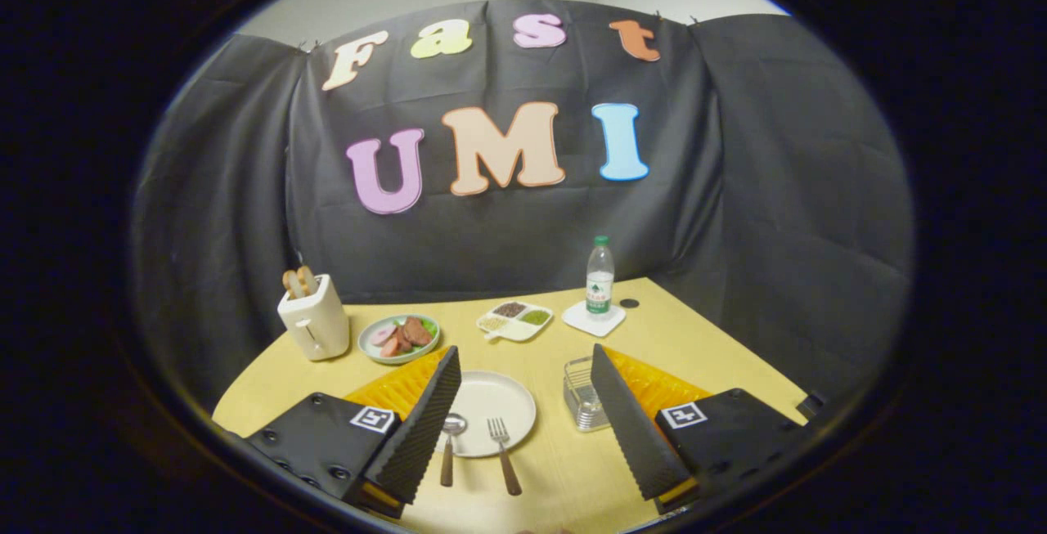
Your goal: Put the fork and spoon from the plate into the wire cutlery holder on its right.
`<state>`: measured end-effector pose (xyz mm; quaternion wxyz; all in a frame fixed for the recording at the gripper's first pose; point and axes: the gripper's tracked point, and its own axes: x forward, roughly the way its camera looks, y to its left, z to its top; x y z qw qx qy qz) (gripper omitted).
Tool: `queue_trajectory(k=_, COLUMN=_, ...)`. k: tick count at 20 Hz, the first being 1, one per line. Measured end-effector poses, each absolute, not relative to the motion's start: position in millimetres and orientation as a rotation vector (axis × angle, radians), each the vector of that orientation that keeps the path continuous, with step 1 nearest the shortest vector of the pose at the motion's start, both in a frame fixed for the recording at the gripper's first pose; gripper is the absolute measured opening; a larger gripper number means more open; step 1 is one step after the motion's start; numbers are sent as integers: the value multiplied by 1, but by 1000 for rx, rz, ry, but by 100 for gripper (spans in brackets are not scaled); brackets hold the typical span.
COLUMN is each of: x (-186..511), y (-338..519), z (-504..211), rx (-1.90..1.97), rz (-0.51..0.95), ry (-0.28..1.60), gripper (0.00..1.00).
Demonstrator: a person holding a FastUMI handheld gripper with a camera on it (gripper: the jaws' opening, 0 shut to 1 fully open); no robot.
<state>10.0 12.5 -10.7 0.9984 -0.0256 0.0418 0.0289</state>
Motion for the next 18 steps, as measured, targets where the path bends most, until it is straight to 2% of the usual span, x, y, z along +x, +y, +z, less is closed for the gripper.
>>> queue_trajectory(k=10, x=29, y=19, z=-89, rx=-185, rz=224, ry=411, gripper=100)
queue_trajectory(k=18, x=47, y=13, z=-171, rx=-225, rz=274, ry=803, gripper=100)
